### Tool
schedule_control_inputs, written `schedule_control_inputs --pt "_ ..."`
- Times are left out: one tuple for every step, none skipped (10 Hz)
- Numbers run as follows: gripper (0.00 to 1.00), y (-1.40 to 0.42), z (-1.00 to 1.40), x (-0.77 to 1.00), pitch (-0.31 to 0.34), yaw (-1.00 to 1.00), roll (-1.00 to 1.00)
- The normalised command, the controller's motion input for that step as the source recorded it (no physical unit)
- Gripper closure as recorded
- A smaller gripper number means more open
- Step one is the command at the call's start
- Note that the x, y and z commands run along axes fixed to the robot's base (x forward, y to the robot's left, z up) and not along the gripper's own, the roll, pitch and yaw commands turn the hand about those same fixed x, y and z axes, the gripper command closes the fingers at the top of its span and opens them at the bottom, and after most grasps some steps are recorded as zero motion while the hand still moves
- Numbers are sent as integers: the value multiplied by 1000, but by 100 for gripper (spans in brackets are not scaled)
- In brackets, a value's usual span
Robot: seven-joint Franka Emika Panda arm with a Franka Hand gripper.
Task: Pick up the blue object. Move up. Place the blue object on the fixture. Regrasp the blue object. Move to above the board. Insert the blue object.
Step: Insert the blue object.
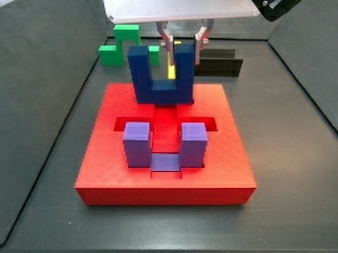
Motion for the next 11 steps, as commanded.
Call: schedule_control_inputs --pt "100 14 -43 0 -19 0 4" --pt "100 23 -134 -26 0 0 0" --pt "100 0 -163 0 59 0 1" --pt "100 0 -220 0 63 0 26" --pt "100 0 -360 94 139 0 53" --pt "100 0 -597 123 230 0 0" --pt "100 0 -600 106 240 0 13" --pt "100 0 -611 91 234 0 11" --pt "100 0 -620 74 227 0 34" --pt "100 0 -243 0 119 0 3" --pt "100 0 0 0 0 0 0"
